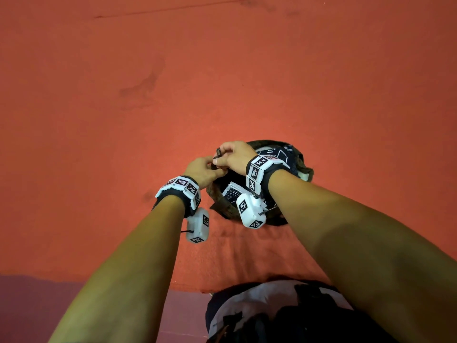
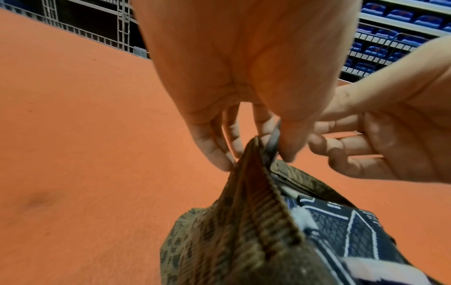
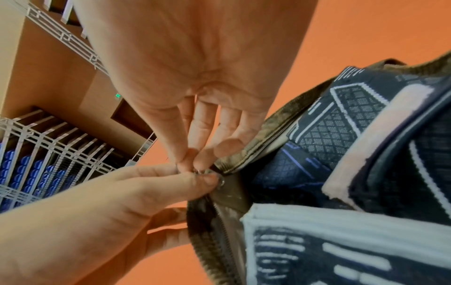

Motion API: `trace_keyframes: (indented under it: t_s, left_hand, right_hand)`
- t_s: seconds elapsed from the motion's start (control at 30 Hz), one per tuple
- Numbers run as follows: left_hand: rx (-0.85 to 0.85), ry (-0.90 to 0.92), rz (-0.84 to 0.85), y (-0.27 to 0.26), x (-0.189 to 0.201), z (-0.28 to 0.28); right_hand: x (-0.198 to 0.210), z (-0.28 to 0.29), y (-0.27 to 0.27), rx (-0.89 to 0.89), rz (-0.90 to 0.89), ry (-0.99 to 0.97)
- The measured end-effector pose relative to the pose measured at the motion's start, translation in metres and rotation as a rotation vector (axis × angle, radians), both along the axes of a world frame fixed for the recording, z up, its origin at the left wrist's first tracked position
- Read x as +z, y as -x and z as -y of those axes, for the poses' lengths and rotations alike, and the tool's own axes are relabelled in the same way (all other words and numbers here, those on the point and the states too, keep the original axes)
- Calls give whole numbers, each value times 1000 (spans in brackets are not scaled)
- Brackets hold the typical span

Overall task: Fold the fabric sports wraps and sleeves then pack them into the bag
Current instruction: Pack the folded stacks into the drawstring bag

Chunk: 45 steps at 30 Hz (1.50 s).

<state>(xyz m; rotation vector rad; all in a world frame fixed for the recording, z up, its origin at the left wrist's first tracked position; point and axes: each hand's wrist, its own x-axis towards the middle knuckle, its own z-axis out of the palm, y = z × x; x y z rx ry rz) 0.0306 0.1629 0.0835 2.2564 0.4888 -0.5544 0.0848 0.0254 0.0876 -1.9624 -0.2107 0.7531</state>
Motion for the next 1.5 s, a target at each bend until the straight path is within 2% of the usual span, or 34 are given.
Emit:
trace_keyframes:
  t_s: [0.13,0.23,0.37,0.43,0.53,0.73,0.87,1.0,1.13,1.37,1.5]
  left_hand:
    - [-59,-228,84,-5,3,8]
    - [-81,-247,87,-16,-1,12]
    - [-68,-290,119,-34,-5,26]
    - [-103,-290,130,-47,-6,35]
    - [-222,-324,122,-67,-7,51]
    - [-400,-360,21,-95,-18,89]
    - [-458,-453,-35,-101,-29,95]
    - [-411,-572,-46,-105,-33,92]
    - [-433,-503,-129,-104,-33,92]
    - [-462,-513,-87,-101,-14,92]
    - [-408,-460,-88,-97,4,92]
  right_hand:
    - [-2,21,0,-67,-33,47]
    - [-13,50,-1,-194,-60,193]
    - [-24,96,1,-244,-42,502]
    - [-33,117,5,-313,-73,565]
    - [-46,137,10,-451,-141,607]
    - [-59,145,12,-570,-297,543]
    - [-54,154,15,-488,-356,567]
    - [-63,157,27,-452,-410,575]
    - [-69,146,29,-452,-473,493]
    - [-50,142,20,-360,-353,457]
    - [-28,138,22,-282,-318,404]
